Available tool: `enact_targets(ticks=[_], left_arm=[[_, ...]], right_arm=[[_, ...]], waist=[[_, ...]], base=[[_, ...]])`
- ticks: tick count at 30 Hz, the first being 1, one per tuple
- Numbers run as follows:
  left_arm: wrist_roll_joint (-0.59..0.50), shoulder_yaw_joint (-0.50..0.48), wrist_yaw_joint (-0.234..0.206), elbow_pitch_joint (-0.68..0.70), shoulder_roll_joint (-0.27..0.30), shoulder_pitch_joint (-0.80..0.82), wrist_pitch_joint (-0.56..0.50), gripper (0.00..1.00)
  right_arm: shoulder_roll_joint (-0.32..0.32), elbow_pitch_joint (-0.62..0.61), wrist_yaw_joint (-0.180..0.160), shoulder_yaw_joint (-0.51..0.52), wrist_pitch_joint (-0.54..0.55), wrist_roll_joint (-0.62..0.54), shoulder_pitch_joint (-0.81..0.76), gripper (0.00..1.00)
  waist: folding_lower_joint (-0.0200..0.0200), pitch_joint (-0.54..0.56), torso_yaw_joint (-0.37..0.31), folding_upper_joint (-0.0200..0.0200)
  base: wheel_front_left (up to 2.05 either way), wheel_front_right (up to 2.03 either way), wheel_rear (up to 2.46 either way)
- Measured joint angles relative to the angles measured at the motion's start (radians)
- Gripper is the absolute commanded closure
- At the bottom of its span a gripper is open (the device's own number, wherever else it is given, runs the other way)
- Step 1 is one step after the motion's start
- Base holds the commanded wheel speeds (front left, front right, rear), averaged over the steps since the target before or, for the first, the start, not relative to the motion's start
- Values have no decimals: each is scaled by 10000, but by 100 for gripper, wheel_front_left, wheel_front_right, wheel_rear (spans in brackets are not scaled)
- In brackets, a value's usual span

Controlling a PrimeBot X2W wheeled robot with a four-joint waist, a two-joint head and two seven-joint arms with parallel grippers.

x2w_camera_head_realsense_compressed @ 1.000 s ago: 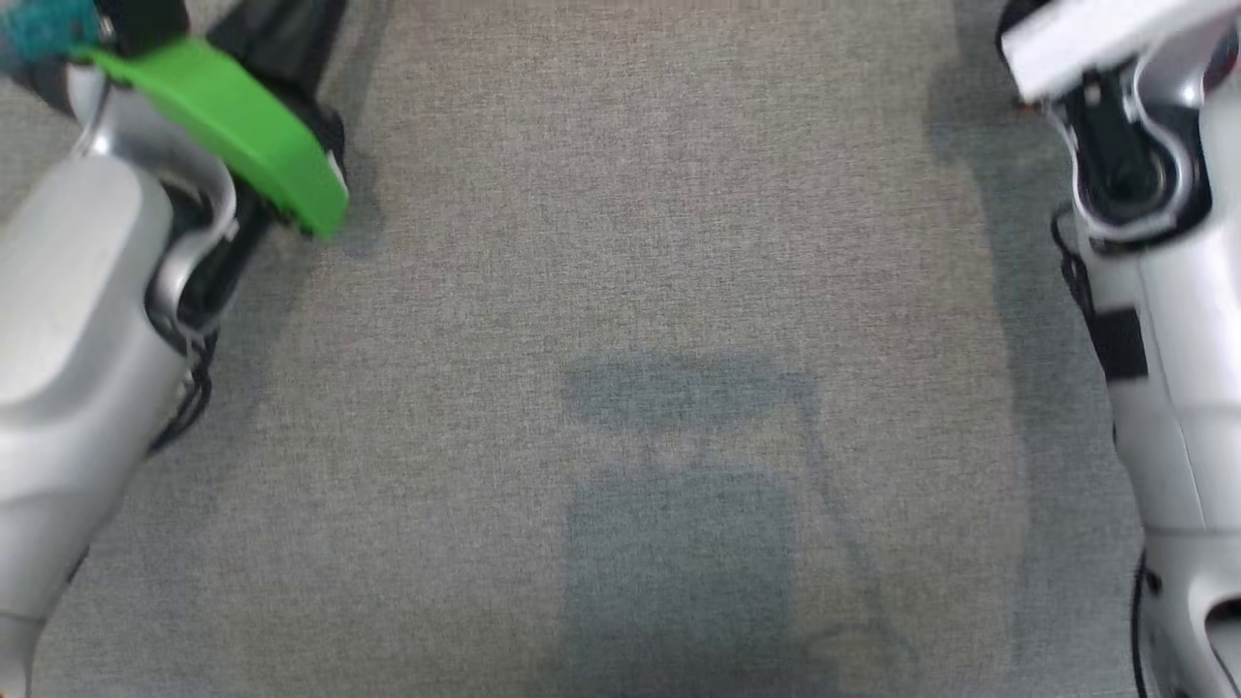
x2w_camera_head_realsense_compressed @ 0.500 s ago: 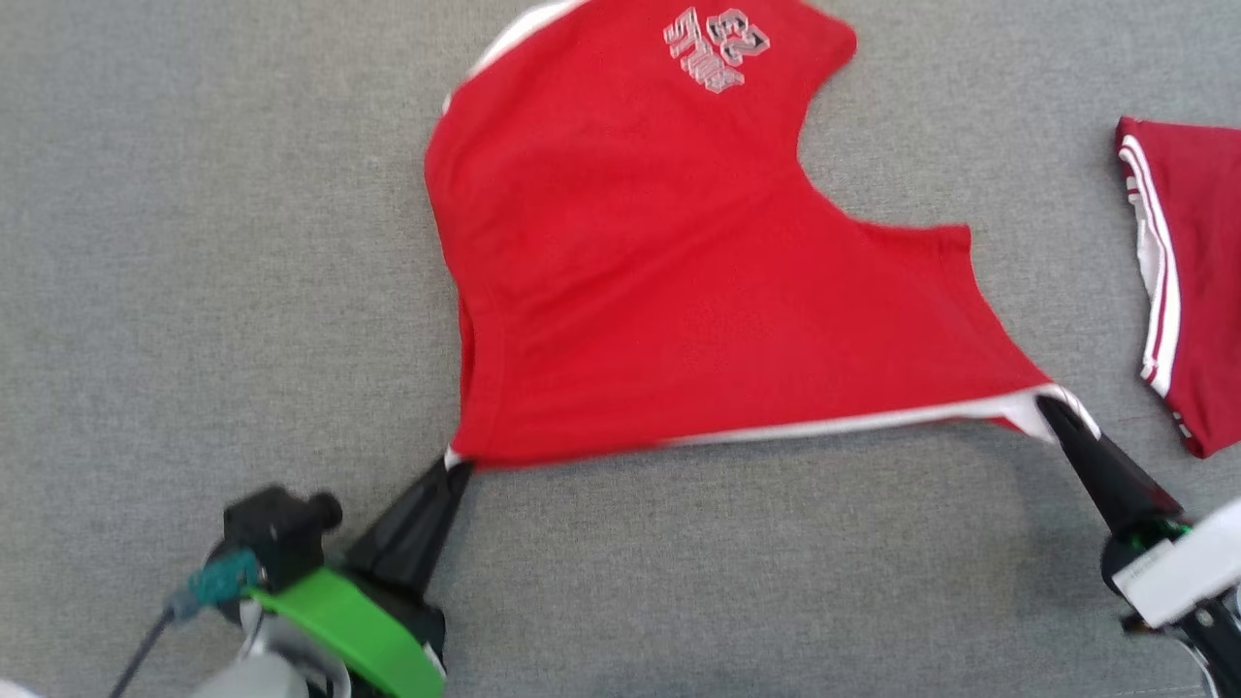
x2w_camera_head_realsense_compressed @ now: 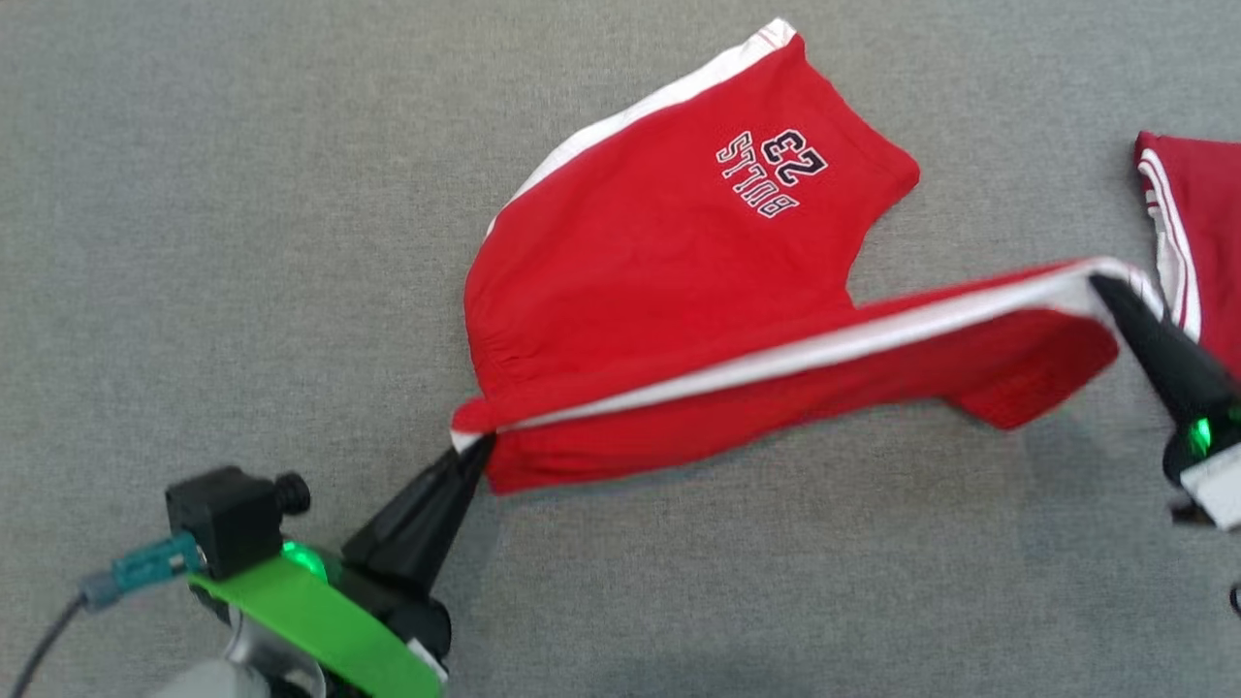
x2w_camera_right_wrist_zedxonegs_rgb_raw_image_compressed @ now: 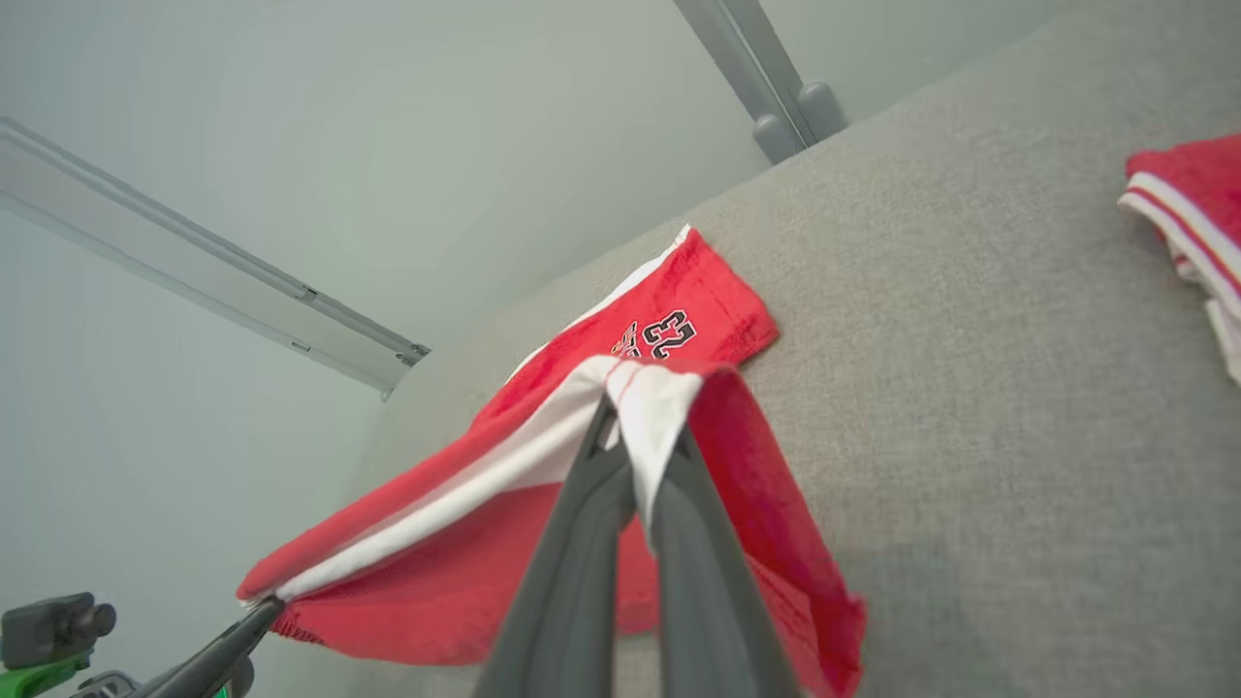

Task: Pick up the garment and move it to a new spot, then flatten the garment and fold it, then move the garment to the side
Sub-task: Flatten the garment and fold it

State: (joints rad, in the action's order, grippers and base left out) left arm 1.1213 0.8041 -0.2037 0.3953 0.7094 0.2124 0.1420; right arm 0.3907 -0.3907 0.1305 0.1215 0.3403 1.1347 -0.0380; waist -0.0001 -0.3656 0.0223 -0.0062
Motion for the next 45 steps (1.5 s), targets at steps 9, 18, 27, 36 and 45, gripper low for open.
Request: enact_targets(ticks=[9,18,27,36,45], left_arm=[[729,-575,290,-1513,-675,3476,-2107,100],[673,-176,430,-3741,-2151,5297,-2899,100],[709,-180,642,-4541,-2642,5670,-2702,0],[-242,-25,502,-3469,-1701,5448,-2334,0],[-1802,-75,-533,-2364,-1007,4419,-652,0]], right_arm=[[-614,3689,0,-301,1751,-1687,6303,100],[-1248,6278,0,-481,2516,-3547,9208,100],[-1085,6418,0,-884,2406,-4435,9472,0],[-146,4625,0,-1735,3916,-4447,8618,0],[593,4033,0,-1494,4621,-5908,8258,0]], waist=[[1,-1654,427,0],[1,-2459,1667,0],[2,-2764,2207,-1],[1,-2457,1882,0],[1,-2384,2010,0]], base=[[0,0,0],[0,0,0],[0,0,0],[0,0,0],[0,0,0]])
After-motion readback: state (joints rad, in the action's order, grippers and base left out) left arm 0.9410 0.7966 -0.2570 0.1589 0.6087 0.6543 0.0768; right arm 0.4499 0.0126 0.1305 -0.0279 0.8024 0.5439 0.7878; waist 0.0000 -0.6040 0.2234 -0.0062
